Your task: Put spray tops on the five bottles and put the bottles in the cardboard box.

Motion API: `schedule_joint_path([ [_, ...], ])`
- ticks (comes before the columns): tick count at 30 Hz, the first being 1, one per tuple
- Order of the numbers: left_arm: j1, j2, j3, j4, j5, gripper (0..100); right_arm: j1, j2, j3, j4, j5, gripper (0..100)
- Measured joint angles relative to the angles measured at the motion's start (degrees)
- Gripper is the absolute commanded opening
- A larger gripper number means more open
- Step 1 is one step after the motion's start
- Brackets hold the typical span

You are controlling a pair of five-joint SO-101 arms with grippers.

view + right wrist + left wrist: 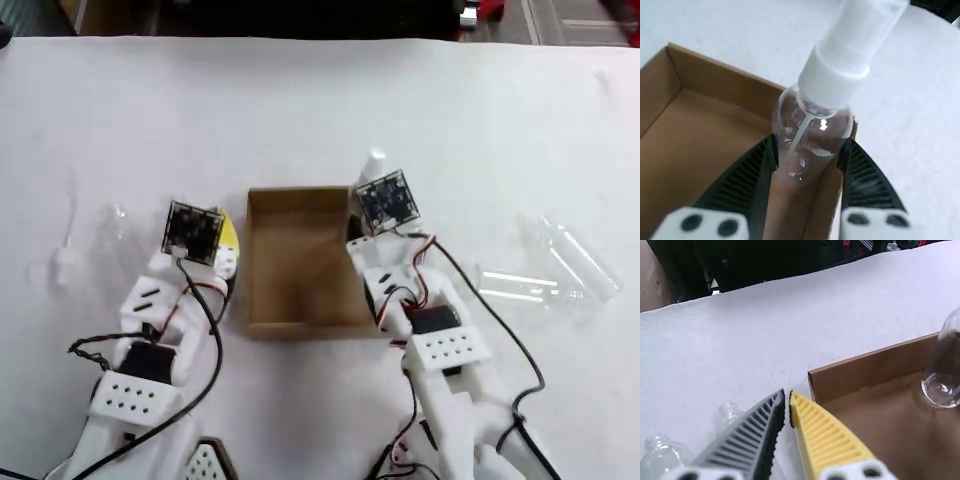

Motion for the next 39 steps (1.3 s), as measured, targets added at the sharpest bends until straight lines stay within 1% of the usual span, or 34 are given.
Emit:
schedule_joint_path([
  [5, 0.0, 0.0, 0.0, 0.0, 0.0, 2, 0.4, 6.9, -3.2, -1.7, 0.0, 8.8],
  [15, 0.0, 0.0, 0.0, 0.0, 0.0, 2, 0.5, 7.5, -3.7, -1.6, 0.0, 9.0],
  [17, 0.0, 0.0, 0.0, 0.0, 0.0, 2, 0.5, 7.5, -3.7, -1.6, 0.0, 12.2],
  [20, 0.0, 0.0, 0.0, 0.0, 0.0, 2, 0.4, 7.5, -3.7, -1.5, -0.1, 23.1],
  [22, 0.0, 0.0, 0.0, 0.0, 0.0, 2, 0.4, 7.5, -3.7, -1.4, 0.0, 27.2],
  [33, 0.0, 0.0, 0.0, 0.0, 0.0, 2, 0.4, 7.8, -3.6, -1.2, 0.0, 25.5],
  [39, 0.0, 0.0, 0.0, 0.0, 0.0, 2, 0.4, -0.1, -3.5, 5.6, 0.0, 25.5],
])
